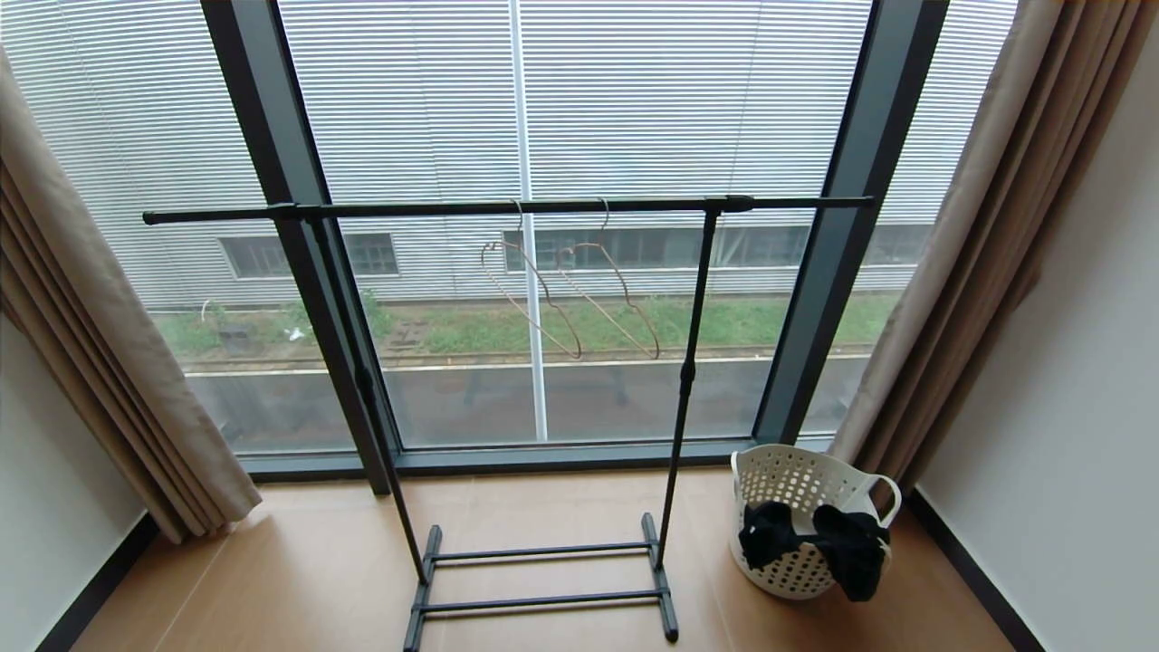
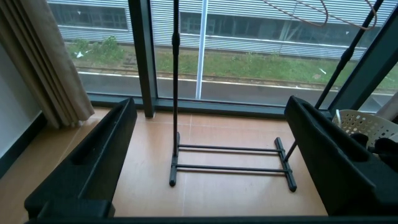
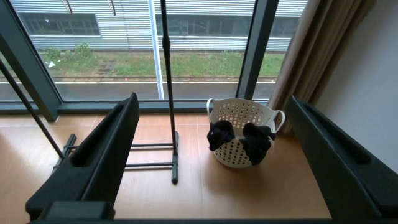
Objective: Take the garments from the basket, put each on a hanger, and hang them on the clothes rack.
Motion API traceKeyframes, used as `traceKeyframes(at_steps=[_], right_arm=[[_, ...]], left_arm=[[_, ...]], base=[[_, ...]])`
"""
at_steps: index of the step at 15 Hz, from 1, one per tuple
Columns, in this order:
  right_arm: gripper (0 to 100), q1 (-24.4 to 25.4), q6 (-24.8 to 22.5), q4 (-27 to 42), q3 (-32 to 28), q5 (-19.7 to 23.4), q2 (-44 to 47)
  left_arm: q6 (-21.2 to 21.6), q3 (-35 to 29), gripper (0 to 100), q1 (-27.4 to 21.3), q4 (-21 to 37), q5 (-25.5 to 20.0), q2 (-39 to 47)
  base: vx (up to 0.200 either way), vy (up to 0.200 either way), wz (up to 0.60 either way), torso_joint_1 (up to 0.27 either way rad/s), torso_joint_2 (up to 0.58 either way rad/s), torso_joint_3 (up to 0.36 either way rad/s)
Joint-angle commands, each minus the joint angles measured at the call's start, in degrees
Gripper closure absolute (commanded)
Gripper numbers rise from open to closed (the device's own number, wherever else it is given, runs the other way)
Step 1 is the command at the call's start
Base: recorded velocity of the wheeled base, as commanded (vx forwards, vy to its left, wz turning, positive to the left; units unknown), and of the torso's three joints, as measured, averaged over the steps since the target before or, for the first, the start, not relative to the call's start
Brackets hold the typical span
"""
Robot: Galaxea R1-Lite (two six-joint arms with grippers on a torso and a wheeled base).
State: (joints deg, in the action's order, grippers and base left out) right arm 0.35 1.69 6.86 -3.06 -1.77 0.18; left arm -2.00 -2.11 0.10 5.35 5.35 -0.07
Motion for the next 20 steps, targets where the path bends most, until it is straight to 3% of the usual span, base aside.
traceKeyframes(at_steps=[1, 10, 20], right_arm=[[0, 0.0, -0.02, -0.01, -0.02, 0.01, -0.01], [0, 0.09, 0.41, -0.01, -0.1, 0.36, -0.01], [0, 0.09, 0.59, -0.01, -0.1, 0.27, -0.01]], left_arm=[[-0.02, 0.0, 0, -0.01, 0.01, -0.08, 0.07], [-0.11, 0.0, 0, -0.01, 0.01, -0.08, 0.07], [-0.11, 0.0, 0, -0.01, 0.01, -0.08, 0.07]], base=[[0.0, 0.0, 0.0, 0.0, 0.0, 0.0], [0.0, 0.0, 0.0, -0.125, 0.28, 0.15], [0.0, 0.0, 0.0, -0.188, 0.43, 0.239]])
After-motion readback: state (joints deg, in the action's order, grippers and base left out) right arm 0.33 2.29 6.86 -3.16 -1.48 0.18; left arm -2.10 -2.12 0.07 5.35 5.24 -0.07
